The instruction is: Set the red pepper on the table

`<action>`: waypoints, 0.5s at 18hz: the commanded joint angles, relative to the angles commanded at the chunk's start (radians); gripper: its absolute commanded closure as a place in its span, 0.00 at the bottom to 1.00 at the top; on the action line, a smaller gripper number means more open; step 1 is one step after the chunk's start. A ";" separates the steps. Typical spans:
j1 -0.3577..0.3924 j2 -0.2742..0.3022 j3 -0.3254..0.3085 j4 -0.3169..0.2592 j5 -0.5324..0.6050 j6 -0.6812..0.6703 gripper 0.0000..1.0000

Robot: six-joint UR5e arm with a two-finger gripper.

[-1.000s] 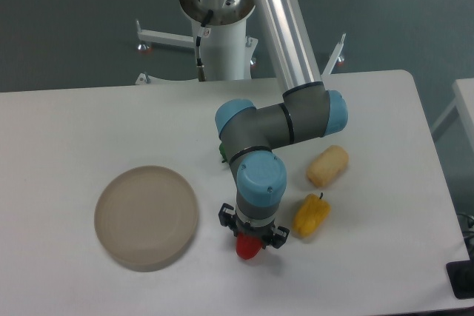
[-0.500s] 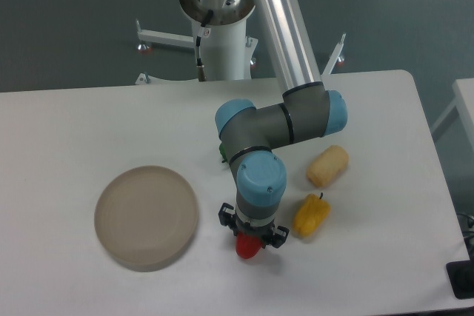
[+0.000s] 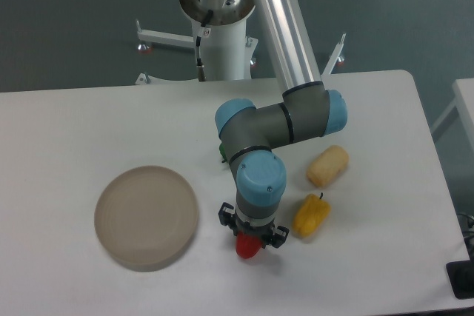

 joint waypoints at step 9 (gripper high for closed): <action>0.002 0.008 0.002 -0.002 0.000 0.002 0.00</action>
